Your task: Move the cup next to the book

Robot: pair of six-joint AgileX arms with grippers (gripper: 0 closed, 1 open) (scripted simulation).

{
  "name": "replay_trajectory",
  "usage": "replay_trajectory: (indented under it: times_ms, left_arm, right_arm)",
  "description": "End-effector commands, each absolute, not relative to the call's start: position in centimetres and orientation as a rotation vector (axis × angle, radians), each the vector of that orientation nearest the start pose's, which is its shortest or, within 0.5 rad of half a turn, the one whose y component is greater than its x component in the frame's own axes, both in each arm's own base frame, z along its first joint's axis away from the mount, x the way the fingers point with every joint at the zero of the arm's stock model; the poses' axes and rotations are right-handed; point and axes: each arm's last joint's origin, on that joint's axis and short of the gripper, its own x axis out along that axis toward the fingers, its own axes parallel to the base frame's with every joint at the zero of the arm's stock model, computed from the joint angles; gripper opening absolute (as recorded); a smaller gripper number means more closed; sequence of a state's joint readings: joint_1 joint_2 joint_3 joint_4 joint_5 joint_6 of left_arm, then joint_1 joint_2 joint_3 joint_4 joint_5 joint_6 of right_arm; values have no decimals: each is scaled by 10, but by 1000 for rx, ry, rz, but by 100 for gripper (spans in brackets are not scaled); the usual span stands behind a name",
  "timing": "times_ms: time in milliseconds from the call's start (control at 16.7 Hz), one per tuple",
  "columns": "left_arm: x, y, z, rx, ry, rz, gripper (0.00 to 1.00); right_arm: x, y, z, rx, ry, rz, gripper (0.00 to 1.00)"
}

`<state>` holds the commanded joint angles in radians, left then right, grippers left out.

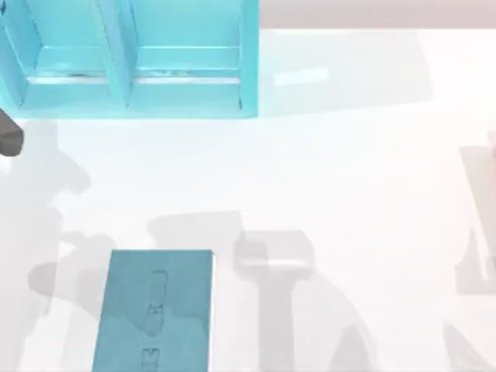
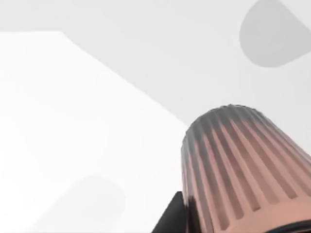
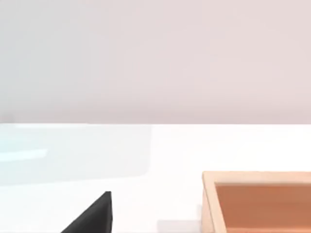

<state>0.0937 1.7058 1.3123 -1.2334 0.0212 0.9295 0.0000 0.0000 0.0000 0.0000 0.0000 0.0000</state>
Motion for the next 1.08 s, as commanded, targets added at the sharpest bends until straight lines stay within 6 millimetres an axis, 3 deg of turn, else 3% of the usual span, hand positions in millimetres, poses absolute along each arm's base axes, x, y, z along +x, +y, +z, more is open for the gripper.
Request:
replay_trajectory:
  times_ms: [300, 540, 780, 1080]
  left_arm:
    - [283, -10, 235, 272, 1623, -349, 0]
    - [266, -34, 249, 86, 1615, -146, 0]
    - [255, -46, 260, -4, 1580, -56, 0]
    - [253, -48, 261, -15, 1575, -46, 0]
  right_arm:
    - [106, -1, 160, 0, 0, 0, 100]
    - [106, -1, 160, 0, 0, 0, 100]
    - [106, -1, 160, 0, 0, 0, 100]
    - [106, -1, 160, 0, 0, 0, 100]
